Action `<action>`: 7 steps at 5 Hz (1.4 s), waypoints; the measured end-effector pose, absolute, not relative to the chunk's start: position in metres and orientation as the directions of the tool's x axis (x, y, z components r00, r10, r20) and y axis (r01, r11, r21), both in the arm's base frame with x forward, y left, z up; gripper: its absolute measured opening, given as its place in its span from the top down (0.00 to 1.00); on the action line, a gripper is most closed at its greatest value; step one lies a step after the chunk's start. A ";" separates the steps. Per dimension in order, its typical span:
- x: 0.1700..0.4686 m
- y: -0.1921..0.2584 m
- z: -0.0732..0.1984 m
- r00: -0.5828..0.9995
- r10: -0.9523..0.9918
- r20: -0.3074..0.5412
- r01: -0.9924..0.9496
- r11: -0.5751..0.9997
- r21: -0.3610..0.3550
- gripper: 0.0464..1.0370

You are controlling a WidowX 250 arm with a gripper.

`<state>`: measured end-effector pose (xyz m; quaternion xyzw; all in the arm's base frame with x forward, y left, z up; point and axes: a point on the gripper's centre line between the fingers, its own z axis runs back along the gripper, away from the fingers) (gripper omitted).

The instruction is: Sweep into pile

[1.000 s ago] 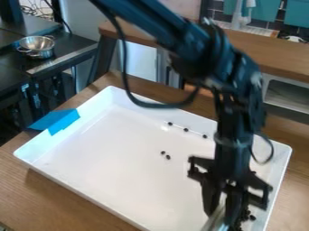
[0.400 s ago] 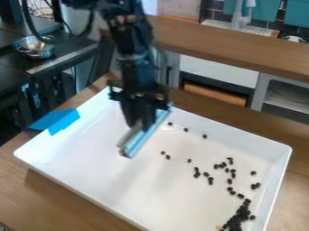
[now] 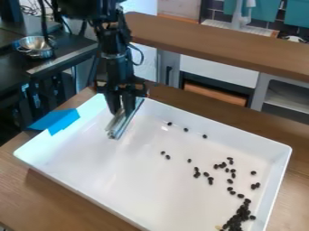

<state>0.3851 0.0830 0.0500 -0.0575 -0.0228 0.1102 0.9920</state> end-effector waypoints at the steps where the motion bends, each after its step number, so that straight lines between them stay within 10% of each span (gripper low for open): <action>1: 0.395 0.092 0.030 0.961 0.276 0.025 -0.273 0.958 -0.089 0.72; 7: 0.398 0.036 0.004 0.973 0.230 0.012 -0.230 0.973 0.008 0.72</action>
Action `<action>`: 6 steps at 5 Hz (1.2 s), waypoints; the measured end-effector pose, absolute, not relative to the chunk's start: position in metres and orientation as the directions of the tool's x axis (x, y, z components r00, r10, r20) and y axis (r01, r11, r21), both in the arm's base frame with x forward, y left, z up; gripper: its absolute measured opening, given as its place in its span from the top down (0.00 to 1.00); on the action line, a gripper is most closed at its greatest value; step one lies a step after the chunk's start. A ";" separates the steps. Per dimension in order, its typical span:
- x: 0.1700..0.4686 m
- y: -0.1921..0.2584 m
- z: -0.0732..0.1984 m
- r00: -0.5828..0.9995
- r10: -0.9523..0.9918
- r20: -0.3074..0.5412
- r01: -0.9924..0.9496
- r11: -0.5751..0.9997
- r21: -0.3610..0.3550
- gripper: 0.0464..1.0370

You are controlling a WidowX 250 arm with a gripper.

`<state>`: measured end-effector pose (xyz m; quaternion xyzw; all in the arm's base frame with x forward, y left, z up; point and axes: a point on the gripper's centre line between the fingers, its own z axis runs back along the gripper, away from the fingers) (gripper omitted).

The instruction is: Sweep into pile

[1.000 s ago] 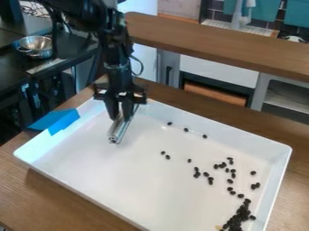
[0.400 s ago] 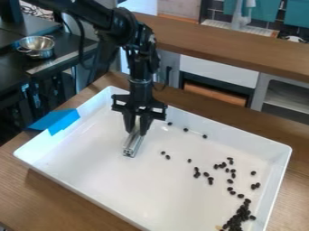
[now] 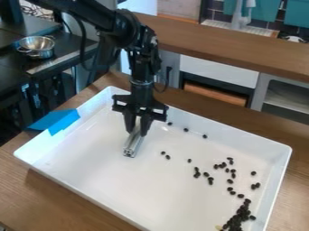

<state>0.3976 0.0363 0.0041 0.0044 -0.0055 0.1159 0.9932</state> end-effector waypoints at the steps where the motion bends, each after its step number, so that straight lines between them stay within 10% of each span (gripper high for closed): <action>1: 0.396 0.027 0.003 0.972 0.235 0.007 -0.235 0.972 0.003 0.72; 6: 0.395 -0.047 0.003 0.989 0.147 0.011 -0.147 0.989 -0.011 0.72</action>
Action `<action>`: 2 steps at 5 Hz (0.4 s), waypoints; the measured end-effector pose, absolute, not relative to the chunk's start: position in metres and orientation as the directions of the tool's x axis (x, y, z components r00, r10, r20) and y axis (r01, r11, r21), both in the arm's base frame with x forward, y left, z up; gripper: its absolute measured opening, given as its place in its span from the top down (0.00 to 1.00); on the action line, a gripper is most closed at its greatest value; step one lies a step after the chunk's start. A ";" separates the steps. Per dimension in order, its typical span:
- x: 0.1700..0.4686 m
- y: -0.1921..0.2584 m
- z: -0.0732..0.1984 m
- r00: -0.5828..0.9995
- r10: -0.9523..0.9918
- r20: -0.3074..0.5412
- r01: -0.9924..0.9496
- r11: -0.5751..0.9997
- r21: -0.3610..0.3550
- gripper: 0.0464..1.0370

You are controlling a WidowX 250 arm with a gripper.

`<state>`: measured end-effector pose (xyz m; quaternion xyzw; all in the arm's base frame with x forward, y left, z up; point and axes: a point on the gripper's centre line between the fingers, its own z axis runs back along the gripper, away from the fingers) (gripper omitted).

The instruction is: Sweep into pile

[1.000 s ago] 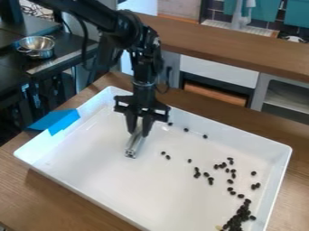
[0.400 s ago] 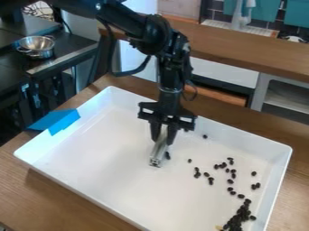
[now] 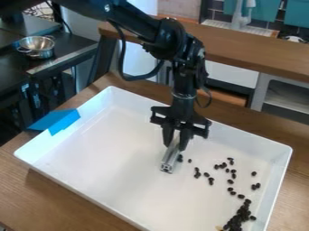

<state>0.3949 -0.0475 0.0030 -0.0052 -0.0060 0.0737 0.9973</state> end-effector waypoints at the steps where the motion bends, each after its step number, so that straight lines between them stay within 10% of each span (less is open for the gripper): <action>1: 0.392 -0.050 0.002 0.991 0.131 0.025 -0.131 0.991 -0.013 0.72; 2: 0.386 -0.076 0.002 0.999 0.047 0.027 -0.046 0.999 -0.014 0.72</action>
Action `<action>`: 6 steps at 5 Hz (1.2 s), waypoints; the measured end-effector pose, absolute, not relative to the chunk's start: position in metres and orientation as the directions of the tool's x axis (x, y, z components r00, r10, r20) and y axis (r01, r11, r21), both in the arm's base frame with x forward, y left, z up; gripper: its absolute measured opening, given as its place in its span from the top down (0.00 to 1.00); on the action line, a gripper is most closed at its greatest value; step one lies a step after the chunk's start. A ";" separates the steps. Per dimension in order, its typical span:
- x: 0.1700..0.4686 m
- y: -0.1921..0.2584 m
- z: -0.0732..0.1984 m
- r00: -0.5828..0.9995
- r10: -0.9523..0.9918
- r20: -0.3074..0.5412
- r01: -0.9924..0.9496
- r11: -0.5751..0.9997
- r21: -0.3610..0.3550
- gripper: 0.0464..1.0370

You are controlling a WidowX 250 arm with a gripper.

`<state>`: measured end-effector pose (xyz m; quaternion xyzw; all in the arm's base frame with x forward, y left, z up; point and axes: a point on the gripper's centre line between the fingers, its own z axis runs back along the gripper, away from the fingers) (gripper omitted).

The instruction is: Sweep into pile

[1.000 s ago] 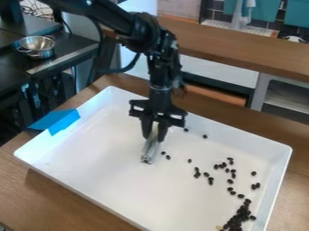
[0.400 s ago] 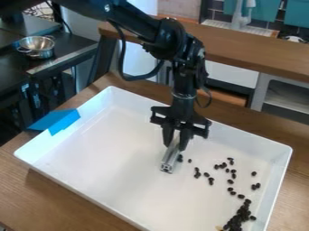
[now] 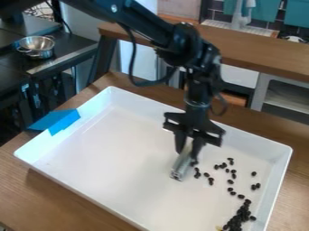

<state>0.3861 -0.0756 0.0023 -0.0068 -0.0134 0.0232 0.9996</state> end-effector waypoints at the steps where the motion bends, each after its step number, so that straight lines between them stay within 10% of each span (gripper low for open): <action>1: 0.384 -0.082 0.002 0.999 0.028 0.030 -0.028 0.999 -0.018 0.72; 6: 0.368 -0.126 0.005 0.997 -0.073 0.030 0.074 0.996 -0.040 0.72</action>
